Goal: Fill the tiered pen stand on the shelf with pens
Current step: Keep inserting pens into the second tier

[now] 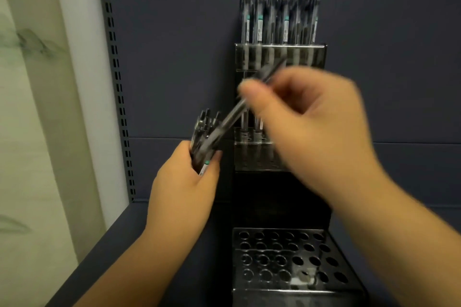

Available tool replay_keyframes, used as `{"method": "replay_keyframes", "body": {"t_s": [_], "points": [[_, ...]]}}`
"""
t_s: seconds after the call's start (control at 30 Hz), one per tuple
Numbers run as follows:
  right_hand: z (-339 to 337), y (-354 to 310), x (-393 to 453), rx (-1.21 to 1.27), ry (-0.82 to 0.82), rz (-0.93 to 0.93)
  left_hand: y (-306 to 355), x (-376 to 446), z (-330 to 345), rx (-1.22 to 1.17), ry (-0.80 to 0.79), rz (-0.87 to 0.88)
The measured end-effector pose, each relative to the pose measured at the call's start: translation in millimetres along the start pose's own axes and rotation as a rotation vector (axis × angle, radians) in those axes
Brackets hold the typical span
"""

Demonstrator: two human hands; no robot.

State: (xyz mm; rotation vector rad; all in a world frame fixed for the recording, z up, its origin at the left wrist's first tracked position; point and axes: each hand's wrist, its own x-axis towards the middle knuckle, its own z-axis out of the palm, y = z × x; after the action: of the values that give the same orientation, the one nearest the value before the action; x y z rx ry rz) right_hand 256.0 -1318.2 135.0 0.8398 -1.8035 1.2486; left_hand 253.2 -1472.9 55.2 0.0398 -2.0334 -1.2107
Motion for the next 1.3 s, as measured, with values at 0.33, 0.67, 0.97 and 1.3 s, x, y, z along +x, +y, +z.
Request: {"method": "replay_keyframes", "body": {"t_s": [0.33,0.67,0.97,1.3], "points": [[-41,21,31,0.162,0.147,0.049,-23,6,14,0.003,-0.045,-0.097],[-17,25,45,-0.129,-0.062,0.126,-34,9,19,0.034,-0.081,-0.172],[-9,15,78,-0.444,-0.277,0.151,-35,9,19,0.053,-0.081,-0.160],[-9,5,92,-0.484,-0.442,0.234,-34,9,20,0.036,-0.083,-0.152]]}}
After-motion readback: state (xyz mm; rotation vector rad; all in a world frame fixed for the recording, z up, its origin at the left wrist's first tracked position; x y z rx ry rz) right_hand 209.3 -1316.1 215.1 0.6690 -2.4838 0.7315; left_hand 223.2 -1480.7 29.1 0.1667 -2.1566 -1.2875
